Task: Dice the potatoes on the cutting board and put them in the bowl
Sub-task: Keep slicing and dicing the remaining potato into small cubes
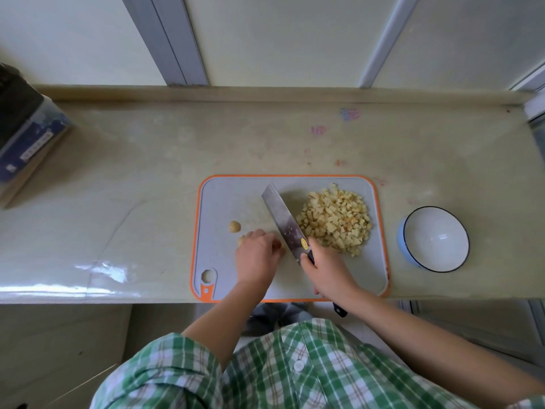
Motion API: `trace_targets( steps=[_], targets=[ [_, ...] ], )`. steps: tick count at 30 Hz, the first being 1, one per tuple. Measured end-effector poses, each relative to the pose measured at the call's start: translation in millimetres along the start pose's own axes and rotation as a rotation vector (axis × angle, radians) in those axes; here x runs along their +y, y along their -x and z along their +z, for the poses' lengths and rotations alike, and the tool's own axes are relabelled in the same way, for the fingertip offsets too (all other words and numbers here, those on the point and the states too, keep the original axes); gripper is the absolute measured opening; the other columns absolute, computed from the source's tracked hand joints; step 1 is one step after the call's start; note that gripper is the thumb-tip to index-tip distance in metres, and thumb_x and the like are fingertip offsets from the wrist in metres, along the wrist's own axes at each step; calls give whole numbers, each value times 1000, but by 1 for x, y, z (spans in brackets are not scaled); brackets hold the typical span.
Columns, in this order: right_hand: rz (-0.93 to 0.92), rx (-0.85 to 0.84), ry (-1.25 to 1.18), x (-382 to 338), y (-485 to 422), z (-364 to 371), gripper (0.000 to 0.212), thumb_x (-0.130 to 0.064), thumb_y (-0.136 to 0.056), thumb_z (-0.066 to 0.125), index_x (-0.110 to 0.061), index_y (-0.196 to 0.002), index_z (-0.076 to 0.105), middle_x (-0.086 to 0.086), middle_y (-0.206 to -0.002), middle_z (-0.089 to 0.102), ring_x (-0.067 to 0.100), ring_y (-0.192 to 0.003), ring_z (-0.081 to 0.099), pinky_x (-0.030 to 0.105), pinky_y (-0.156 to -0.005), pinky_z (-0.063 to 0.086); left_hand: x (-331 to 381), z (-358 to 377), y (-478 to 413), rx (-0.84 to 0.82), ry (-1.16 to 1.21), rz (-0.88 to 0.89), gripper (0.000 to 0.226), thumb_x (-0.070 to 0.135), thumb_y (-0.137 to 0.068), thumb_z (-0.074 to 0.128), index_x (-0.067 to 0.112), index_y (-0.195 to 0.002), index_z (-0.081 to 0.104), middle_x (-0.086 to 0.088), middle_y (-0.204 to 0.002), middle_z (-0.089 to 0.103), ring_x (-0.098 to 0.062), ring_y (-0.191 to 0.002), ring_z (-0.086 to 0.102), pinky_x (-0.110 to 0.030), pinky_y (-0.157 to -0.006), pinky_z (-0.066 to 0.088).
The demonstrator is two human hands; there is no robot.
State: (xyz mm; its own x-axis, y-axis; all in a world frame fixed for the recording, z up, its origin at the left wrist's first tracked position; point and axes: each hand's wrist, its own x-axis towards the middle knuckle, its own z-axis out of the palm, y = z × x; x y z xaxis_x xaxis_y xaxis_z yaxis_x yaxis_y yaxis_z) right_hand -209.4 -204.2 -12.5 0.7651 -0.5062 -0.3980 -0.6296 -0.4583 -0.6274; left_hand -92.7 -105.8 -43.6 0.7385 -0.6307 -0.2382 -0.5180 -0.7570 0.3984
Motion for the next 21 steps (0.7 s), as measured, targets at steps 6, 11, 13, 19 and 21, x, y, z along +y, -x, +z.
trace_targets(
  steps=[6,11,13,19,21],
  targets=[
    [-82,-2,114,1,-1,1,15,-12,-94,45,-12,-81,38,6,-54,45,16,-40,41,43,-47,42,-2,1,3,30,-3,-4,14,34,-86,64,22,-89,71,2,-89,59,-20,-94,54,-29,-59,32],
    [-120,-11,151,5,-3,2,14,-12,-94,45,-12,-82,38,10,-54,49,26,-44,46,43,-48,38,-1,2,1,39,-12,3,14,32,-86,60,22,-87,70,2,-86,58,-21,-91,54,-28,-58,29],
    [-123,-19,177,6,-4,2,13,-13,-94,45,-13,-83,39,10,-56,51,27,-48,48,42,-50,38,0,2,0,42,-15,5,13,30,-85,60,21,-88,70,1,-86,58,-22,-90,54,-29,-58,29],
    [-133,-59,240,3,-9,5,9,-13,-95,44,-14,-88,39,8,-63,49,26,-56,47,35,-53,31,1,4,-1,43,-21,-3,16,31,-86,60,20,-89,71,0,-86,59,-23,-88,53,-28,-57,29],
    [-130,-53,239,4,-9,6,5,-14,-97,43,-12,-92,42,6,-61,48,23,-53,45,33,-50,30,1,3,0,42,-7,3,15,30,-86,59,21,-89,71,0,-86,59,-23,-89,53,-28,-58,29]
  ],
)
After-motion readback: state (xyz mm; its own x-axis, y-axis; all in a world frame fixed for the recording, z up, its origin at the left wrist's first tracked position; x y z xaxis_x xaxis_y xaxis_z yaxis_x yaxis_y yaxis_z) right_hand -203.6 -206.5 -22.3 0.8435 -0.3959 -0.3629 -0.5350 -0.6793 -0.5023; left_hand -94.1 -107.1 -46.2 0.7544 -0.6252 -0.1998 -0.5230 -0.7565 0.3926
